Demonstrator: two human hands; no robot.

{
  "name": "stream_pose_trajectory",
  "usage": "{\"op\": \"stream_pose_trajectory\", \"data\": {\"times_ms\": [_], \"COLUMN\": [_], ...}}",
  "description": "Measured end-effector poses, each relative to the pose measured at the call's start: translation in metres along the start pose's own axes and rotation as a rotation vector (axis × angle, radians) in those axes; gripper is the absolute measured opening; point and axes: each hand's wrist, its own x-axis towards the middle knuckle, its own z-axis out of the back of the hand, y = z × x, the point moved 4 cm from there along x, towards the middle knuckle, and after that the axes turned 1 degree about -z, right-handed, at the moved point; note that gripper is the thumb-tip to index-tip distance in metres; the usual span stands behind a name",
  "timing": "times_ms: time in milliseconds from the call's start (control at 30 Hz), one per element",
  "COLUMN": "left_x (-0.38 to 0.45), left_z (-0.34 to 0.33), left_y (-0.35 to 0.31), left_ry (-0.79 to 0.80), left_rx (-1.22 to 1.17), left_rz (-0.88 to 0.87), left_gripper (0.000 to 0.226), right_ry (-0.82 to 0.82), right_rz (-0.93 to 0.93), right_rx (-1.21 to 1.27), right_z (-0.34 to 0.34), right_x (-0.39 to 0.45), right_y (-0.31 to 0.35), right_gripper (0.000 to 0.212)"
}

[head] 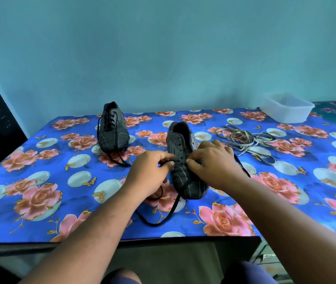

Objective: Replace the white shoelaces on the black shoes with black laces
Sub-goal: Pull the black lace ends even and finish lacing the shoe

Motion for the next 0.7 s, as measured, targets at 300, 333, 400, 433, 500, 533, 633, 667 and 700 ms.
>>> {"op": "stream_pose_trajectory", "data": {"times_ms": [300, 333, 400, 433, 500, 533, 633, 667, 700], "left_x": [0.004, 0.004, 0.003, 0.003, 0.004, 0.004, 0.006, 0.006, 0.006], "left_z": [0.0, -0.001, -0.002, -0.003, -0.005, -0.007, -0.009, -0.01, -0.011], "left_y": [-0.015, -0.018, -0.025, -0.027, -0.031, -0.033, -0.035, -0.036, -0.038], "left_ry": [-0.024, -0.031, -0.045, -0.046, -0.024, -0.01, 0.02, 0.023, 0.023], "left_rx": [0.324, 0.386, 0.489, 0.528, 0.592, 0.621, 0.707, 0.748, 0.791], "left_rz": [-0.099, -0.133, -0.179, -0.198, -0.218, -0.224, -0.25, -0.262, -0.276], "left_gripper": [0.009, 0.011, 0.014, 0.016, 0.016, 0.015, 0.012, 0.012, 0.015], "right_ry": [-0.023, -0.023, -0.035, -0.046, -0.065, -0.067, -0.055, -0.05, -0.044], "right_rz": [-0.057, -0.063, -0.08, -0.087, -0.089, -0.09, -0.101, -0.103, -0.105], "right_rx": [0.132, 0.156, 0.207, 0.23, 0.262, 0.272, 0.289, 0.289, 0.287], "right_z": [-0.01, -0.01, -0.012, -0.012, -0.014, -0.015, -0.015, -0.015, -0.014], "right_x": [-0.004, -0.004, -0.006, -0.007, -0.009, -0.009, -0.009, -0.009, -0.009], "right_y": [-0.005, -0.005, -0.004, -0.004, -0.003, -0.003, -0.004, -0.004, -0.004], "right_gripper": [0.023, 0.023, 0.021, 0.02, 0.019, 0.019, 0.018, 0.018, 0.018]}}
